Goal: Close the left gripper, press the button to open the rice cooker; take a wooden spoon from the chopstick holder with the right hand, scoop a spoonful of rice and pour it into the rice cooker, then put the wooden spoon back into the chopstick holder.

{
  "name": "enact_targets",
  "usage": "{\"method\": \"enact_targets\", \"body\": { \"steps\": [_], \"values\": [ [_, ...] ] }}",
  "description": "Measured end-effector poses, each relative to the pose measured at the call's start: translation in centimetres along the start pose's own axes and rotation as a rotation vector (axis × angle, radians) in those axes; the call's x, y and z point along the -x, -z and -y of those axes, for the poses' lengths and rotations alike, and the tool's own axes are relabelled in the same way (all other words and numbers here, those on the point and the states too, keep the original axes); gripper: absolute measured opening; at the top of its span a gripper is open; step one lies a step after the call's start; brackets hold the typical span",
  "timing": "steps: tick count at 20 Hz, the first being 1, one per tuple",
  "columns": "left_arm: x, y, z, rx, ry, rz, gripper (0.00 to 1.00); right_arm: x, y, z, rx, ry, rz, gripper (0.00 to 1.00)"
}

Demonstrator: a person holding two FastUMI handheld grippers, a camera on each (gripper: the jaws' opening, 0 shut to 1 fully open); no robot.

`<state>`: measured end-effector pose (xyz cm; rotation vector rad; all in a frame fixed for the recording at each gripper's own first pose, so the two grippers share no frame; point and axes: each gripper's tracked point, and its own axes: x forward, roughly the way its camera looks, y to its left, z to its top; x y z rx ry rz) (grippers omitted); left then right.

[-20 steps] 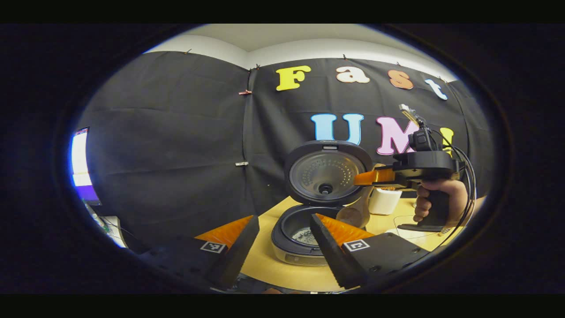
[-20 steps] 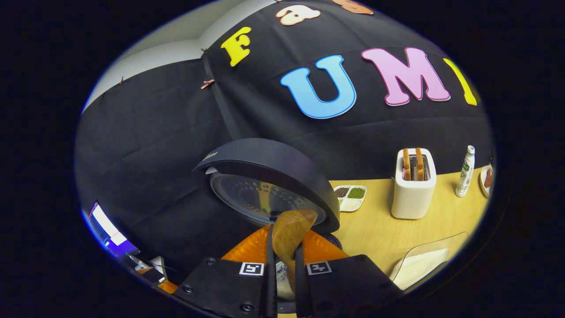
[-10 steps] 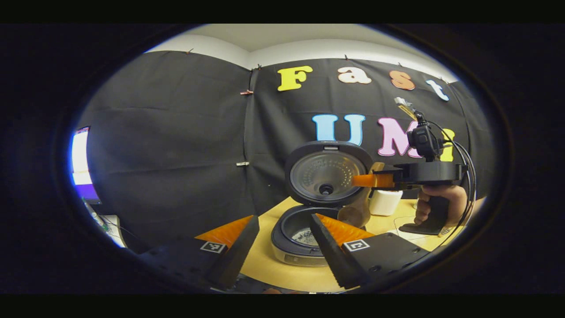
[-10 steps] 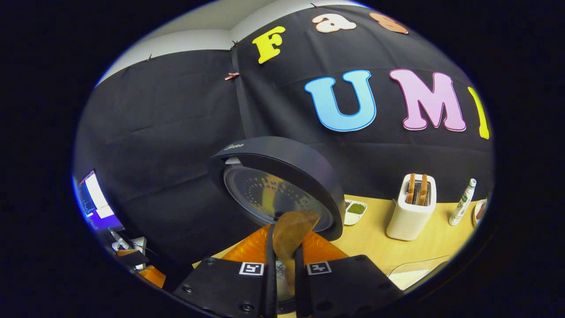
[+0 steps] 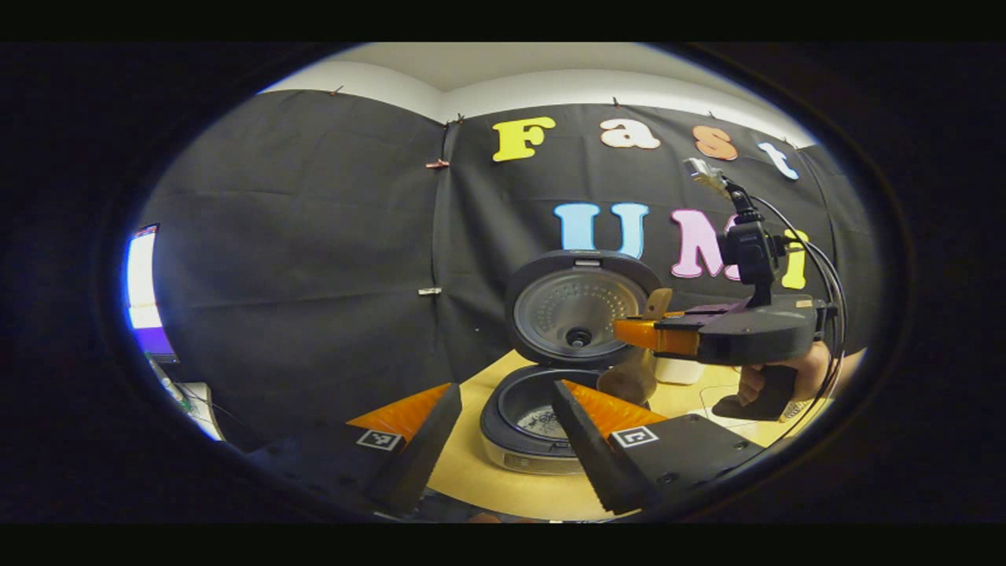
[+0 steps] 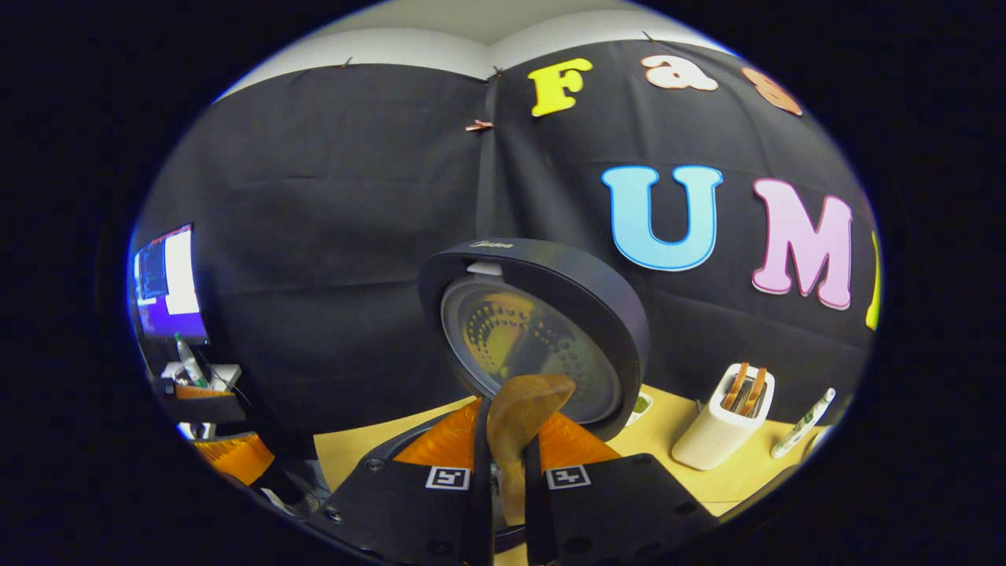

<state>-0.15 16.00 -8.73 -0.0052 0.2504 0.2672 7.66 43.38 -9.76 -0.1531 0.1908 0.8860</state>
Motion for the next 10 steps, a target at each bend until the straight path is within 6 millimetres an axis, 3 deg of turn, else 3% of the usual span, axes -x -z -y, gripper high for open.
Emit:
{"method": "enact_targets", "body": {
  "steps": [6, 10],
  "values": [
    [-0.1, -0.1, 0.2, -0.004, 0.01, 0.0, 0.82, 0.3, 0.1, -0.4, 0.073, -0.007, 0.019, 0.2],
    [-0.4, -0.4, 0.7, -0.01, 0.015, 0.001, 0.82, 0.4, -0.1, 1.0, -0.055, 0.02, 0.017, 0.2]
  ]
}}
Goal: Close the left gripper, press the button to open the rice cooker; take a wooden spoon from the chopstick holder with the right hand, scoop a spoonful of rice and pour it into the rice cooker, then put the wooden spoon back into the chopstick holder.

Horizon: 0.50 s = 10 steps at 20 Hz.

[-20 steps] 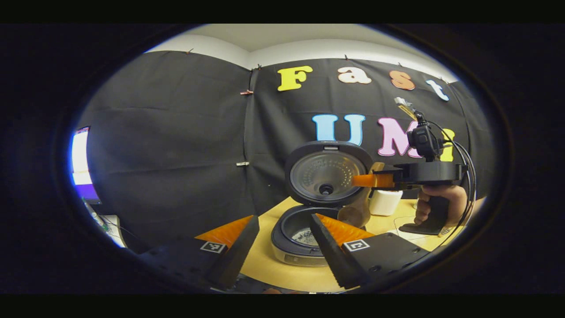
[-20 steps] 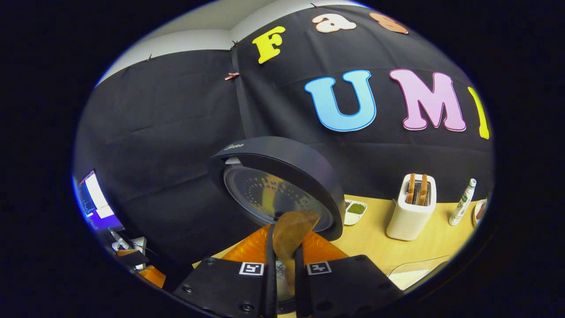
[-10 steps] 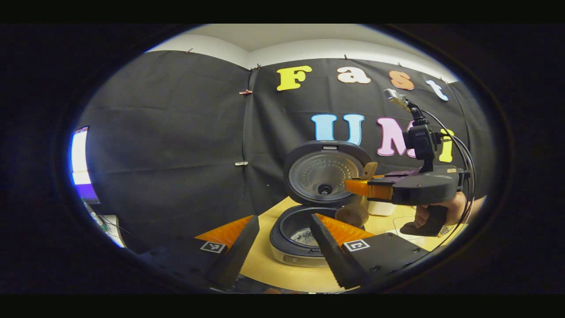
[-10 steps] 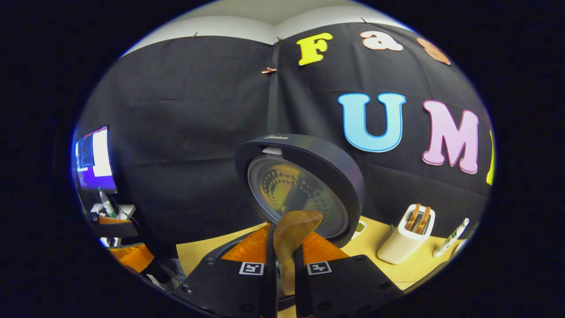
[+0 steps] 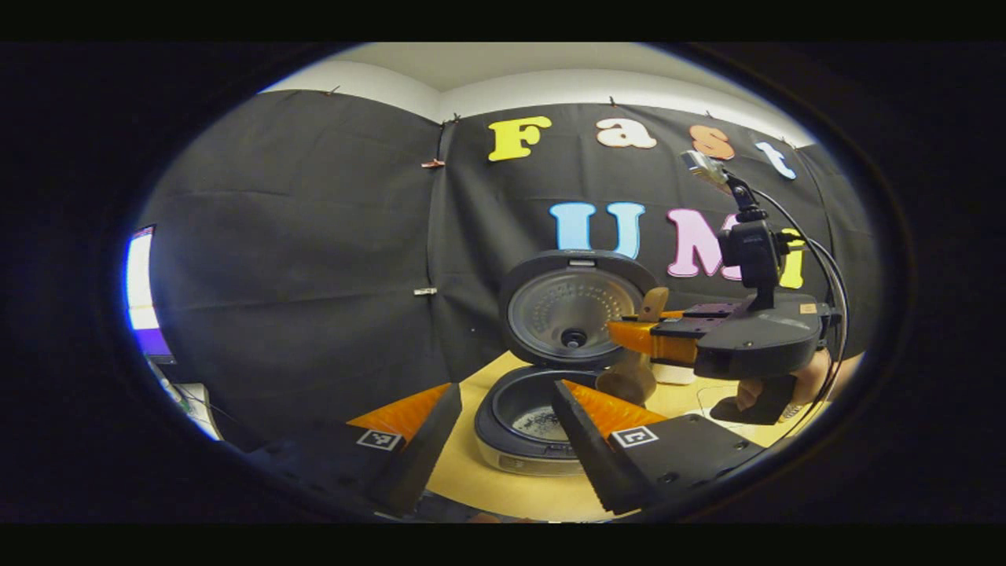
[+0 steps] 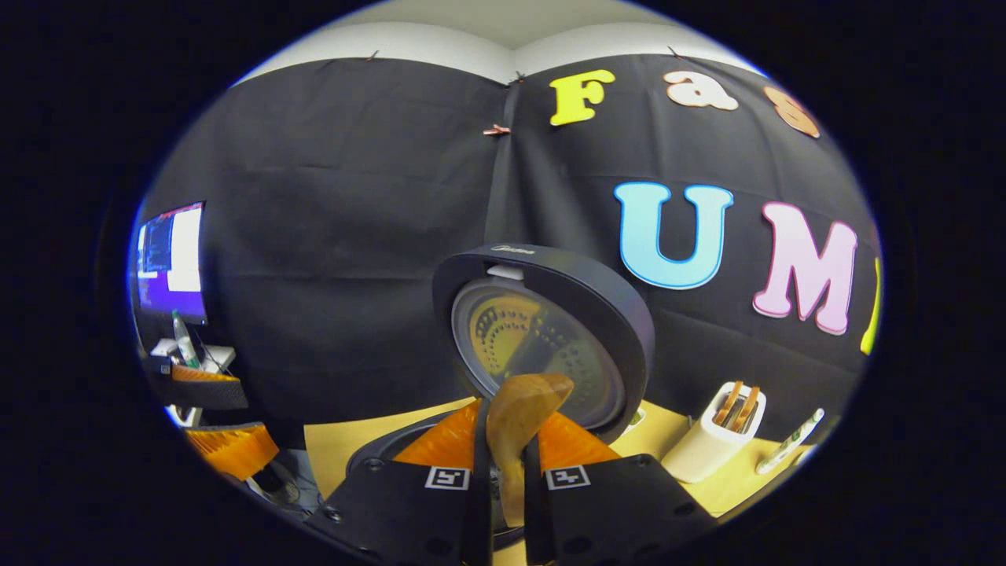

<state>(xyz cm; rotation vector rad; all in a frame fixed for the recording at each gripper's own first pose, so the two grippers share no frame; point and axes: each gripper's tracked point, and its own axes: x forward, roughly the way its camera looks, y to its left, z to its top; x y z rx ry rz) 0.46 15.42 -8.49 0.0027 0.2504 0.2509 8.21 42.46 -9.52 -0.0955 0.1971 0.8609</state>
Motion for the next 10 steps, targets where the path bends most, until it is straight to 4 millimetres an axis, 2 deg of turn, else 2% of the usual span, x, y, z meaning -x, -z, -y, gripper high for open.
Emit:
{"method": "enact_targets", "body": {
  "steps": [3, 4, 5, 10],
  "values": [
    [0.1, -0.2, 0.4, -0.007, 0.007, 0.002, 0.82, 0.4, -0.6, 2.0, -0.134, 0.04, 0.002, 0.2],
    [0.1, -0.3, 0.5, -0.011, 0.009, 0.001, 0.82, 0.7, -1.0, 2.8, -0.174, 0.059, 0.015, 0.17],
    [0.2, -0.4, 0.7, -0.015, 0.012, 0.003, 0.82, 1.2, -1.3, 3.7, -0.203, 0.081, 0.028, 0.2],
    [-0.3, -0.8, 2.5, -0.031, 0.03, 0.002, 0.82, 4.2, -1.9, 8.2, -0.299, 0.181, 0.064, 0.2]
  ]
}}
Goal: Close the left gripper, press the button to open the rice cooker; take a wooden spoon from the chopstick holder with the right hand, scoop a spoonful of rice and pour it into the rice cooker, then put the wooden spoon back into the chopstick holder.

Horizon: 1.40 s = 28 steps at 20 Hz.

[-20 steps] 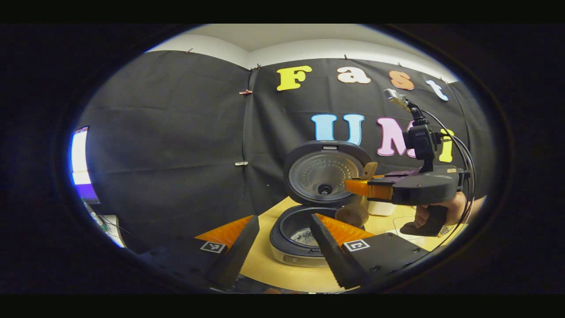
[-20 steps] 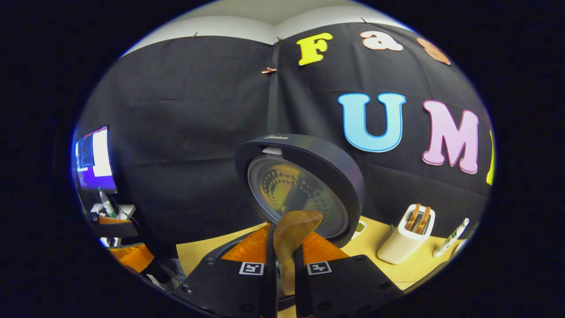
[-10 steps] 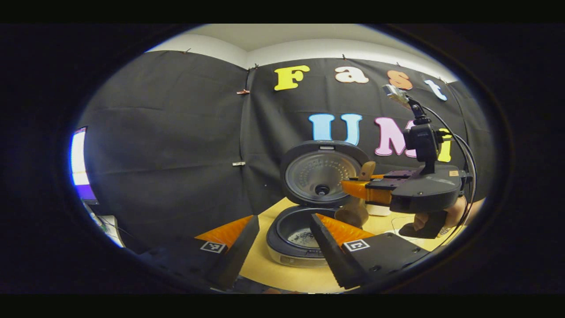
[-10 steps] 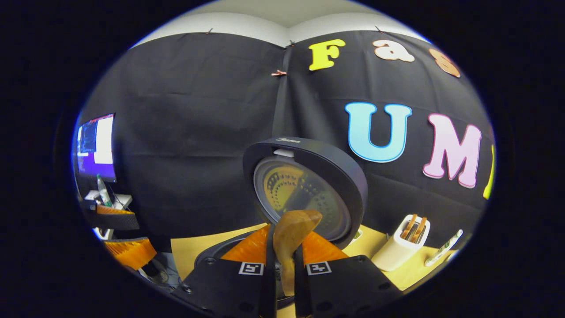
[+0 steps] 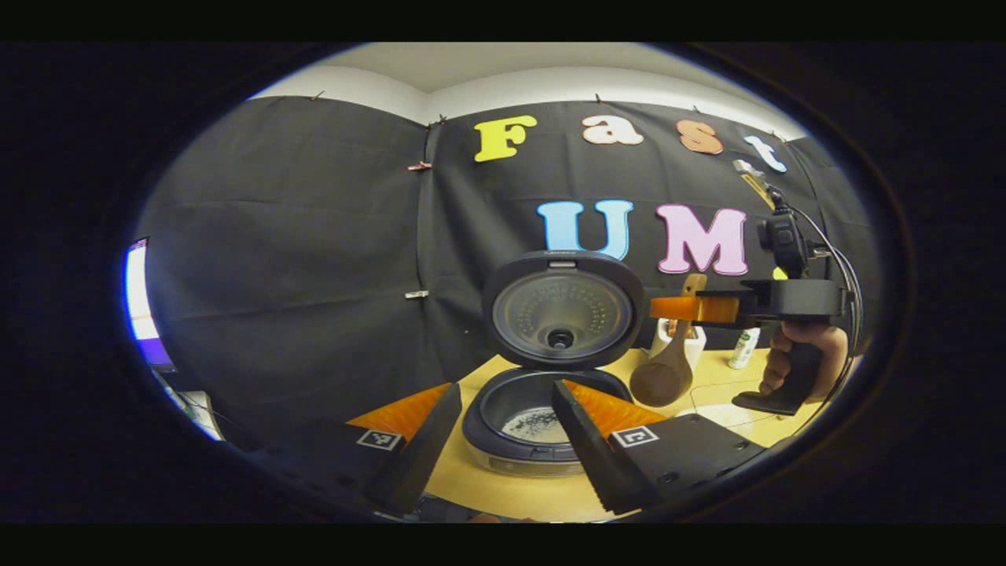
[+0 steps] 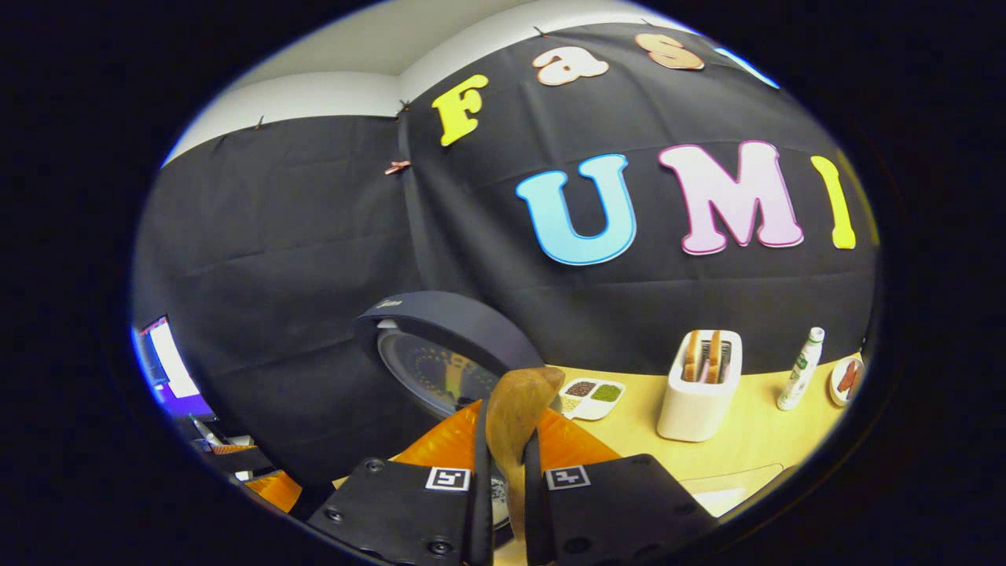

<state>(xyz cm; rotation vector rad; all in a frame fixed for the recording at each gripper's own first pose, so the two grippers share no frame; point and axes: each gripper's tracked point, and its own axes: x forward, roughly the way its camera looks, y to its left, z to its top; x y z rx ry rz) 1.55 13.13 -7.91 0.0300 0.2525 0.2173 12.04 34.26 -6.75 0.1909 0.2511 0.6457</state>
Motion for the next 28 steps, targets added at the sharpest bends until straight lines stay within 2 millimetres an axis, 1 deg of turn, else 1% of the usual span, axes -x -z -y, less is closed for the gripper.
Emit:
{"method": "enact_targets", "body": {
  "steps": [3, 6, 8, 9, 10, 11, 12, 14, 15, 16, 17, 18, 19, 20, 21, 22, 23, 24, 25, 28],
  "values": [
    [-0.3, -0.7, 1.3, -0.019, 0.016, 0.01, 0.82, 1.5, -0.4, 3.5, -0.029, 0.064, 0.01, 0.2],
    [-0.5, -1.2, 2.7, -0.041, 0.031, 0.021, 0.82, 3.4, -1.0, 7.2, -0.061, 0.137, 0.023, 0.2],
    [-0.6, -1.7, 3.6, -0.046, 0.033, 0.036, 0.82, 5.1, -1.5, 9.8, -0.075, 0.186, 0.041, 0.2],
    [-0.6, -1.8, 4.0, -0.049, 0.035, 0.043, 0.79, 5.9, -1.7, 11.3, -0.082, 0.212, 0.048, 0.2],
    [-0.8, -2.0, 4.6, -0.052, 0.041, 0.044, 0.82, 6.8, -2.0, 12.7, -0.089, 0.237, 0.056, 0.2],
    [-0.9, -1.9, 5.0, -0.057, 0.047, 0.043, 0.82, 7.7, -2.1, 14.3, -0.098, 0.265, 0.064, 0.16],
    [-0.9, -2.0, 5.5, -0.059, 0.053, 0.045, 0.82, 8.5, -2.3, 15.7, -0.111, 0.293, 0.07, 0.2],
    [-0.9, -2.0, 6.3, -0.063, 0.061, 0.044, 0.82, 10.0, -2.3, 18.1, -0.135, 0.331, 0.075, 0.2],
    [-0.9, -2.0, 6.6, -0.066, 0.062, 0.043, 0.84, 10.6, -2.5, 19.2, -0.137, 0.348, 0.08, 0.2],
    [-1.0, -2.1, 7.0, -0.067, 0.064, 0.043, 0.82, 11.4, -2.5, 20.4, -0.132, 0.367, 0.082, 0.2],
    [-0.9, -2.2, 7.4, -0.07, 0.066, 0.045, 0.82, 12.0, -2.4, 21.6, -0.125, 0.386, 0.081, 0.2],
    [-1.0, -2.4, 7.6, -0.075, 0.066, 0.047, 0.82, 12.8, -2.4, 22.9, -0.12, 0.406, 0.082, 0.15],
    [-1.0, -2.4, 8.0, -0.081, 0.068, 0.049, 0.82, 13.5, -2.5, 24.1, -0.123, 0.425, 0.084, 0.2],
    [-1.0, -2.5, 8.3, -0.086, 0.068, 0.051, 0.82, 14.2, -2.6, 25.4, -0.13, 0.447, 0.088, 0.2],
    [-1.1, -2.6, 8.7, -0.086, 0.07, 0.054, 0.82, 15.1, -2.6, 26.8, -0.139, 0.469, 0.092, 0.16],
    [-1.1, -2.7, 9.1, -0.084, 0.07, 0.056, 0.82, 15.9, -2.7, 28.1, -0.145, 0.491, 0.095, 0.16],
    [-1.1, -2.8, 9.4, -0.081, 0.072, 0.057, 0.82, 16.6, -2.6, 29.4, -0.149, 0.516, 0.098, 0.2],
    [-1.1, -2.8, 9.8, -0.074, 0.076, 0.057, 0.82, 17.3, -2.6, 30.7, -0.159, 0.54, 0.1, 0.16],
    [-1.2, -2.6, 10.3, -0.071, 0.079, 0.054, 0.82, 17.9, -2.7, 31.6, -0.164, 0.559, 0.104, 0.2],
    [-1.1, -2.6, 11.2, -0.073, 0.088, 0.048, 0.82, 19.7, -2.4, 34.2, -0.159, 0.611, 0.107, 0.2]
  ]
}}
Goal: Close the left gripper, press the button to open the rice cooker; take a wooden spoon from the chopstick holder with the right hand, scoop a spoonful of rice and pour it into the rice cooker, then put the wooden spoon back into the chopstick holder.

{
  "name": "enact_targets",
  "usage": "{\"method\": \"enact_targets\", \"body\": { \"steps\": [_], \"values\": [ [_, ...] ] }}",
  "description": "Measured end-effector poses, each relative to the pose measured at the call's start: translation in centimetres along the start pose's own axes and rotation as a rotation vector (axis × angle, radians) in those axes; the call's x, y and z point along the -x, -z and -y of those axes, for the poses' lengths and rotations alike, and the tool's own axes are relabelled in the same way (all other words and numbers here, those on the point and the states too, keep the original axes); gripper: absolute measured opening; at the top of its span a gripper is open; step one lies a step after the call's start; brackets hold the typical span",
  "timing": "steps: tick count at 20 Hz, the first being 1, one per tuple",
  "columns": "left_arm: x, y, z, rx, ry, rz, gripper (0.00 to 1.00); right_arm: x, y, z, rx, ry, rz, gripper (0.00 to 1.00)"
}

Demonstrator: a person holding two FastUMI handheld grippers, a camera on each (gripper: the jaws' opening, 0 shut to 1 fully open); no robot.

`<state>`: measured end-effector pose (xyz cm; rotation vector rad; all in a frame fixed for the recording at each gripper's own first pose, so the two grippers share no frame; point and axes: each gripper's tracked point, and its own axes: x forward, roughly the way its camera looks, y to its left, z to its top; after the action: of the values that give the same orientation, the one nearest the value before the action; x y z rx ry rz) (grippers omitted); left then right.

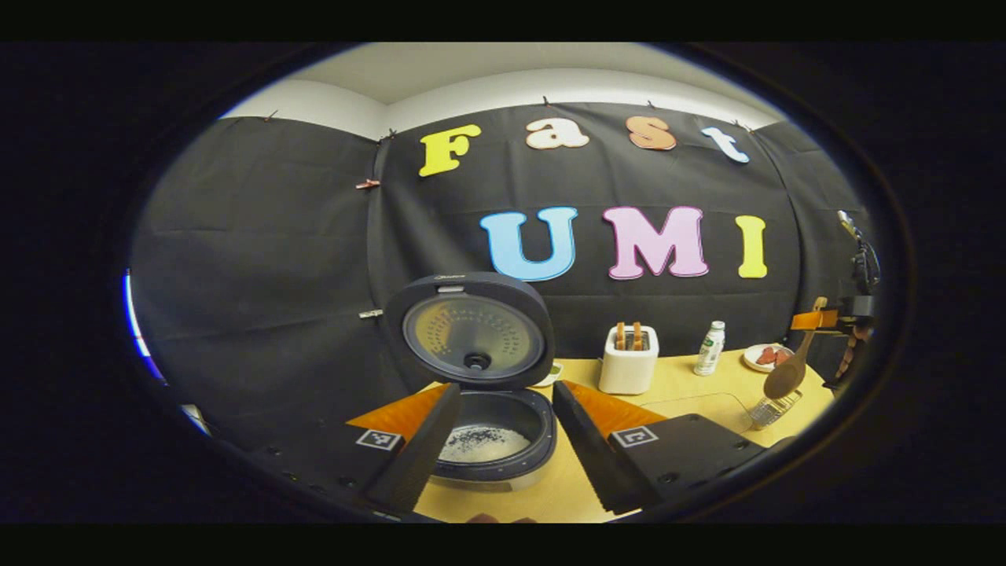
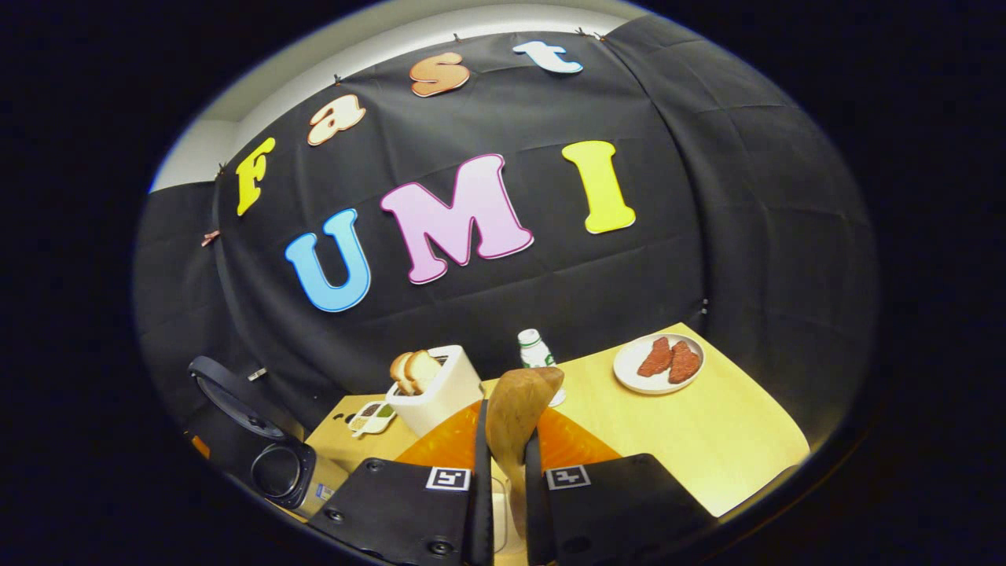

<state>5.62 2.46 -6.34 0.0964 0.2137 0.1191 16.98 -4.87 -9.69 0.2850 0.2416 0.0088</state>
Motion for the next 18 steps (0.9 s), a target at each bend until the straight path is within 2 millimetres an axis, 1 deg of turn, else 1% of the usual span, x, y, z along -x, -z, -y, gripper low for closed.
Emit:
{"method": "enact_targets", "body": {
  "steps": [3, 4, 5, 8, 11, 13, 17, 18],
  "values": [
    [0.1, -0.1, 0.5, -0.01, 0.004, 0.005, 0.82, -0.3, -0.5, 2.6, 0.017, 0.035, 0.005, 0.2],
    [0.1, -0.2, 0.7, -0.01, 0.007, 0.005, 0.79, -0.2, -0.7, 3.3, 0.022, 0.049, 0.007, 0.2],
    [0.1, 0.0, 0.8, -0.01, 0.009, 0.001, 0.82, -0.3, -0.8, 4.0, 0.025, 0.062, 0.011, 0.2],
    [0.4, -0.1, 1.1, -0.017, 0.012, 0.002, 0.82, -0.7, -0.5, 6.1, 0.029, 0.099, 0.004, 0.2],
    [0.8, -0.1, 0.9, -0.032, 0.009, 0.005, 0.82, -1.4, 0.5, 7.4, 0.014, 0.13, -0.026, 0.2],
    [1.1, 0.1, 0.7, -0.038, 0.004, 0.001, 0.82, -1.6, 1.2, 8.0, 0.014, 0.145, -0.037, 0.2],
    [1.5, 0.3, 0.2, -0.037, -0.006, -0.003, 0.82, -1.3, 2.9, 8.9, 0.035, 0.165, -0.08, 0.21],
    [1.6, 0.4, 0.1, -0.033, -0.008, -0.004, 0.82, -1.1, 3.3, 9.0, 0.033, 0.173, -0.089, 0.16]
  ]
}}
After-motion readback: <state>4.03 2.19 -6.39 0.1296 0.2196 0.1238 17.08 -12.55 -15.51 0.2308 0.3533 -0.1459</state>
